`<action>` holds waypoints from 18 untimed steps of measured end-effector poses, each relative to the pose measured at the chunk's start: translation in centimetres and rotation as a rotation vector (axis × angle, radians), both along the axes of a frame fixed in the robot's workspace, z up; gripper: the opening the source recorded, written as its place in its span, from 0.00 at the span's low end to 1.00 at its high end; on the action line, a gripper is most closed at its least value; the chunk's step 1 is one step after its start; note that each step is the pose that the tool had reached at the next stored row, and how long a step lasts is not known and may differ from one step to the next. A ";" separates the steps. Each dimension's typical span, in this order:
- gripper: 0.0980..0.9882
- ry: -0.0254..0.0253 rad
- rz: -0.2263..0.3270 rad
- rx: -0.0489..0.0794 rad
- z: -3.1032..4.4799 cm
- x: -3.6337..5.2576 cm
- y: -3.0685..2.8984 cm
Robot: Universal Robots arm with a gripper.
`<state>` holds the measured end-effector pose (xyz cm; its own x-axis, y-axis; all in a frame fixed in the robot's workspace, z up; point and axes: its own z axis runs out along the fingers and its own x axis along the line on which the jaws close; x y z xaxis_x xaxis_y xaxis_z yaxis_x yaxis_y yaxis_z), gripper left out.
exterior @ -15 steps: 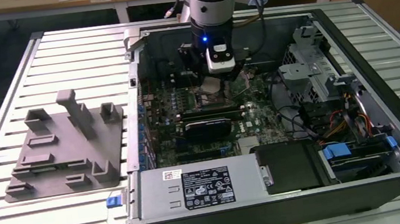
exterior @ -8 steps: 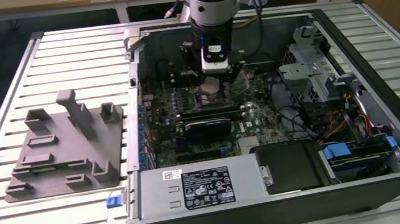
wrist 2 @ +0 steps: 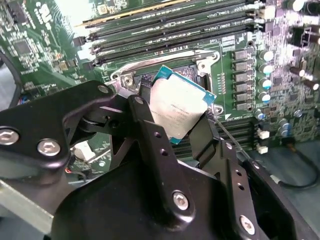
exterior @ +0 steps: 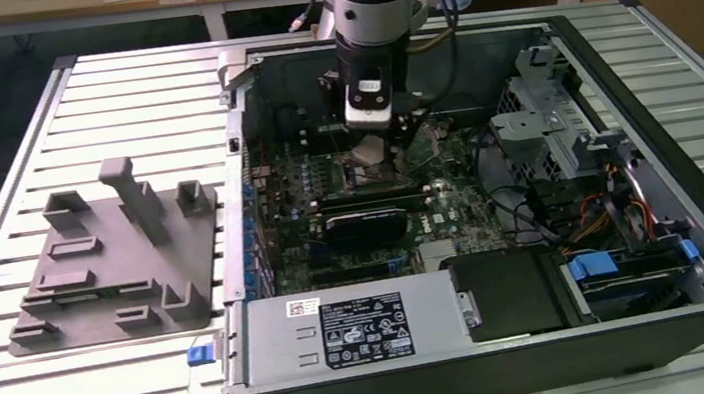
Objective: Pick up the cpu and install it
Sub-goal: 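Place the cpu into insertion slot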
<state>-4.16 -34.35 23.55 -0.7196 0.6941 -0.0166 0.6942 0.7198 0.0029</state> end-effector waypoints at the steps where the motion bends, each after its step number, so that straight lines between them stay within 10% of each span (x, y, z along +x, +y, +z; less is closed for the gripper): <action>1: 0.50 0.0000 -0.013 0.000 0.00 0.00 0.00; 18: 0.50 0.0000 -0.221 0.000 -0.02 0.00 0.00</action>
<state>-4.16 -34.35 23.53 -0.5500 0.8350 -0.0169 0.8351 0.5501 0.0027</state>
